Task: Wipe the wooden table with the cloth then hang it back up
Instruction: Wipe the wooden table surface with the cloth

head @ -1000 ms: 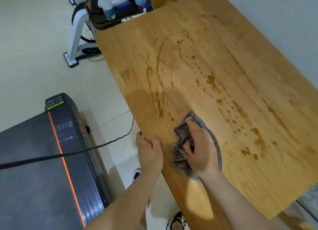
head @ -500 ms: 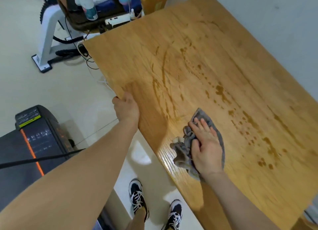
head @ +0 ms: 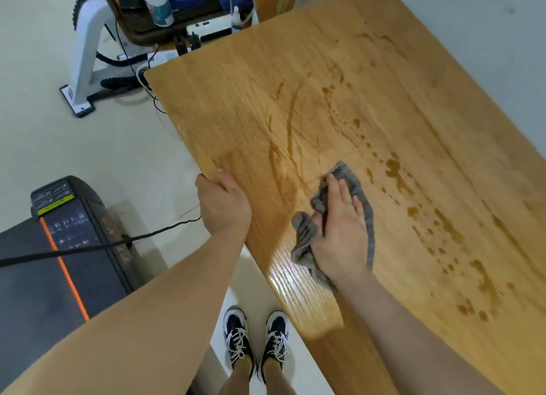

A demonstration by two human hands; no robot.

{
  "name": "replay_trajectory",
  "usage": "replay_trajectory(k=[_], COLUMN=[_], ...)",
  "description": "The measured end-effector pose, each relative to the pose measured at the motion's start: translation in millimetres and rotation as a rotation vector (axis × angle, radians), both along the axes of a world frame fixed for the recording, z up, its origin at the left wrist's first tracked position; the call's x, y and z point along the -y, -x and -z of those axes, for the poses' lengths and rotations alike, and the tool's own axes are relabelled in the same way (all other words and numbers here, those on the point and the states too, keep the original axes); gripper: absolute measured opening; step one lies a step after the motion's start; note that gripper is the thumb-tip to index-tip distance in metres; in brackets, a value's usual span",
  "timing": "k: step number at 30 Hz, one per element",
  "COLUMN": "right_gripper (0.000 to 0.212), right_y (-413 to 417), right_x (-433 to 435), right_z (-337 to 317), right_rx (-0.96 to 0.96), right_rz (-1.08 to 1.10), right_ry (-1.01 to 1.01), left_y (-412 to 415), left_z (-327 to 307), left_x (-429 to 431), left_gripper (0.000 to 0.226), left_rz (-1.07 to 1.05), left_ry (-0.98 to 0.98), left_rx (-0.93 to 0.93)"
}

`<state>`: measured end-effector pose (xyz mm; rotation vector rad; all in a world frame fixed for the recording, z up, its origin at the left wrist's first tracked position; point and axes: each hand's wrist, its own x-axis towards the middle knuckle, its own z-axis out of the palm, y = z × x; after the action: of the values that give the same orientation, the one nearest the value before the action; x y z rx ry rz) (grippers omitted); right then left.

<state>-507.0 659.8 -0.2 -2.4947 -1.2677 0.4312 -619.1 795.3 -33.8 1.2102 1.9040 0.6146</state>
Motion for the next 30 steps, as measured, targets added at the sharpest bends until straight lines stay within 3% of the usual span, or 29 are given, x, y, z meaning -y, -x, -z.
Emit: replay_trajectory(k=[3, 6, 9, 12, 15, 19, 24, 27, 30], right_gripper=[0.06, 0.055, 0.058, 0.06, 0.058, 0.057, 0.059, 0.058, 0.058], right_y=[50, 25, -34, -23, 26, -9, -28, 23, 13], right_x=[-19, -20, -22, -41, -46, -43, -74, -95, -97], right_z=[9, 12, 12, 10, 13, 13, 15, 14, 10], right_rx=[0.074, 0.101, 0.056, 0.085, 0.058, 0.07, 0.095, 0.081, 0.06], right_rz=[-0.328, -0.577, -0.392, -0.18, -0.41, -0.554, -0.157, -0.346, -0.577], right_ry=[-0.011, -0.025, -0.049, -0.038, -0.058, -0.062, -0.058, -0.093, -0.069], left_y=[0, -3, -4, -1, -1, -8, -2, 1, -2], left_z=[-2, -1, 2, 1, -5, -9, -2, -5, -11], left_x=[2, 3, 3, 3, 3, 4, 3, 3, 5], left_gripper=[0.046, 0.048, 0.047, 0.046, 0.045, 0.042, 0.043, 0.043, 0.044], left_rz=[0.015, 0.039, 0.036, 0.035, 0.026, 0.026, 0.022, 0.021, 0.014], left_ry=[-0.022, -0.056, -0.063, -0.053, -0.056, -0.051, -0.059, -0.079, -0.052], left_rx=[-0.042, -0.08, -0.085, -0.06, -0.066, -0.08, -0.07, -0.029, 0.038])
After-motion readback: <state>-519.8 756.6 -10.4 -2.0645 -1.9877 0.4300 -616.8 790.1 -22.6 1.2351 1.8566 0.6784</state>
